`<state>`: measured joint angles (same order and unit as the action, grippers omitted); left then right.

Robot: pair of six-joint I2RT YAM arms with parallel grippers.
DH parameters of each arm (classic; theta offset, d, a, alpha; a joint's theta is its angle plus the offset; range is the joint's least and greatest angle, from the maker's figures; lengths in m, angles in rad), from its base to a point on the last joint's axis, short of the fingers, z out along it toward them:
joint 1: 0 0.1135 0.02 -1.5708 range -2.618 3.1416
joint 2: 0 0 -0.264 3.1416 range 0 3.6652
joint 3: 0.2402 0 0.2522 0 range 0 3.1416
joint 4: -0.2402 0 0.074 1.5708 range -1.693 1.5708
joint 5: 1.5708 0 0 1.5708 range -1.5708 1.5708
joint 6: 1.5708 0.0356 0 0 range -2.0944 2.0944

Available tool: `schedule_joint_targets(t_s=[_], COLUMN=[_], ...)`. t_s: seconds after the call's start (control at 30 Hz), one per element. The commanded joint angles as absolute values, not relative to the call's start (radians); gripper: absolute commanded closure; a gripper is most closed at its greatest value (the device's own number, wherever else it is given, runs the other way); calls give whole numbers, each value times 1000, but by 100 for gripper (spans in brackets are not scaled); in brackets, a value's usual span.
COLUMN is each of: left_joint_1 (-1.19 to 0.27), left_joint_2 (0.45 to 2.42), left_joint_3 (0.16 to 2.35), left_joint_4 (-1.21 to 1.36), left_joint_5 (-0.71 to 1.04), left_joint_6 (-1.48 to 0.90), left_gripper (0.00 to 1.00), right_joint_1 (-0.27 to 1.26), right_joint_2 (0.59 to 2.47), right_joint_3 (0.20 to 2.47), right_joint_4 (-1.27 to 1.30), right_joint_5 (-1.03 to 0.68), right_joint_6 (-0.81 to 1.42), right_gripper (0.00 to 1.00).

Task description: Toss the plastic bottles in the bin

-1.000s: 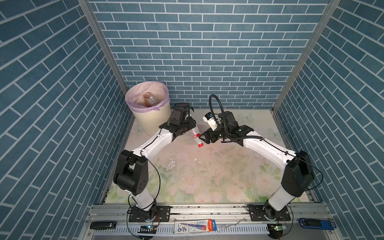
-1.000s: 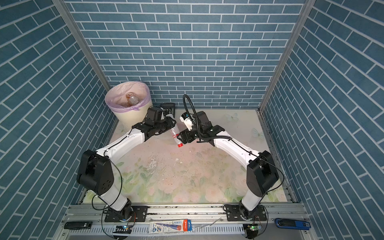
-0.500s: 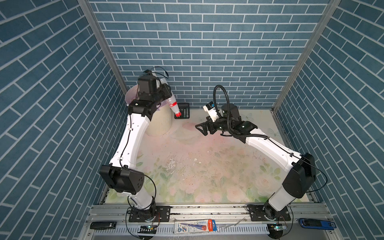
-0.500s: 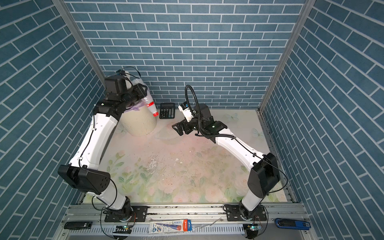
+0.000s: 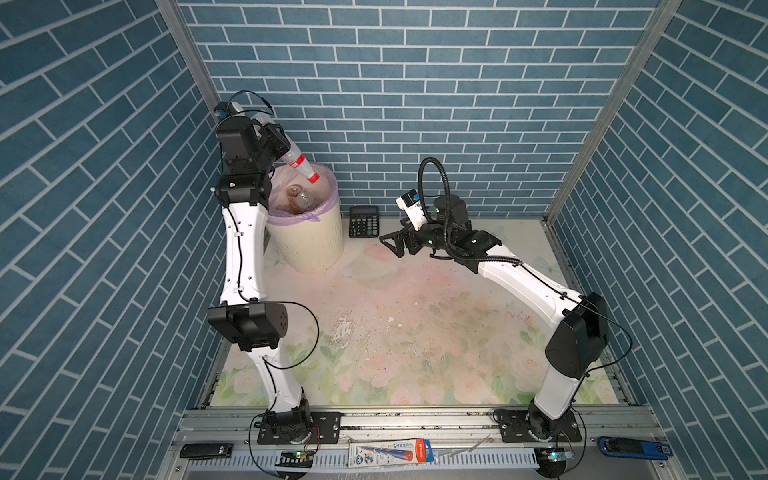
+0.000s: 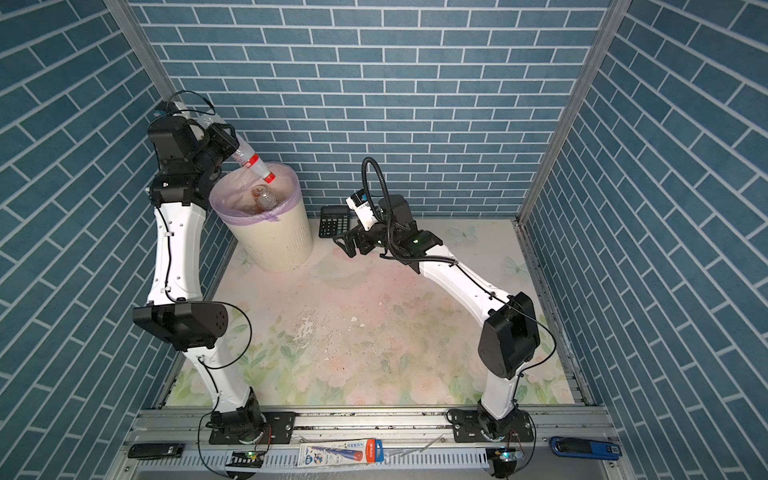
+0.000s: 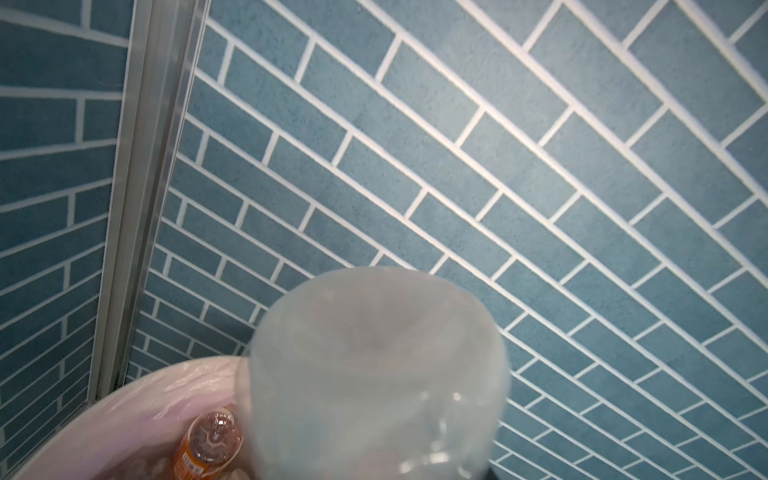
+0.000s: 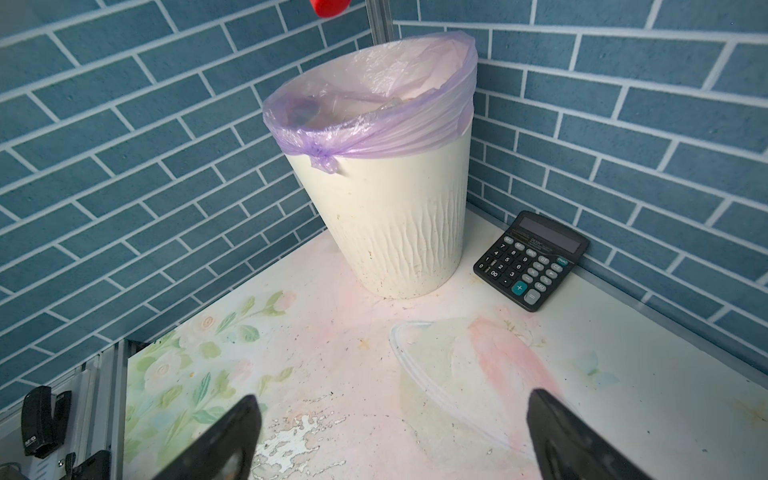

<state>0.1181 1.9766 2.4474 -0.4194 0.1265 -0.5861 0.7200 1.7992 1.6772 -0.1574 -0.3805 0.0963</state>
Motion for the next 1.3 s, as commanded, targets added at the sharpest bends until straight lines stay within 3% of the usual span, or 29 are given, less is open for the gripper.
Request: schedule_joint_targets(t_s=[0.0,0.07,0.1,0.17,0.53,0.93,1.07,1.27], left_joint_1=[120,121,121,121,9,-103,-180,-286], left_joint_2=[2051,2096,2117,2132,1870,1641,1573,1389], left_joint_3=[2454,2444,2452,2475,2314,1946,1782,1323], left_joint_4=[-376,-417,-461,-528,-532,-386,-295,46], left_joint_5=[120,110,103,121,154,136,131,109], left_joint_6=[-588,-595,-595,-599,-518,-491,-402,-242], left_gripper=[47,39,30,1,1,1,1,1], right_joint_1=[719,718,717,718,717,710,685,596], right_joint_2=[1827,1834,1835,1835,1828,1755,1714,1626], right_joint_3=[1737,1738,1740,1736,1689,1593,1544,1418], right_joint_4=[-169,-172,-174,-176,-132,-111,-116,-132], right_joint_5=[-400,-406,-409,-415,-436,-366,-288,-97], right_joint_6=[57,61,63,66,127,150,168,219], right_gripper=[1,1,1,1,1,1,1,1])
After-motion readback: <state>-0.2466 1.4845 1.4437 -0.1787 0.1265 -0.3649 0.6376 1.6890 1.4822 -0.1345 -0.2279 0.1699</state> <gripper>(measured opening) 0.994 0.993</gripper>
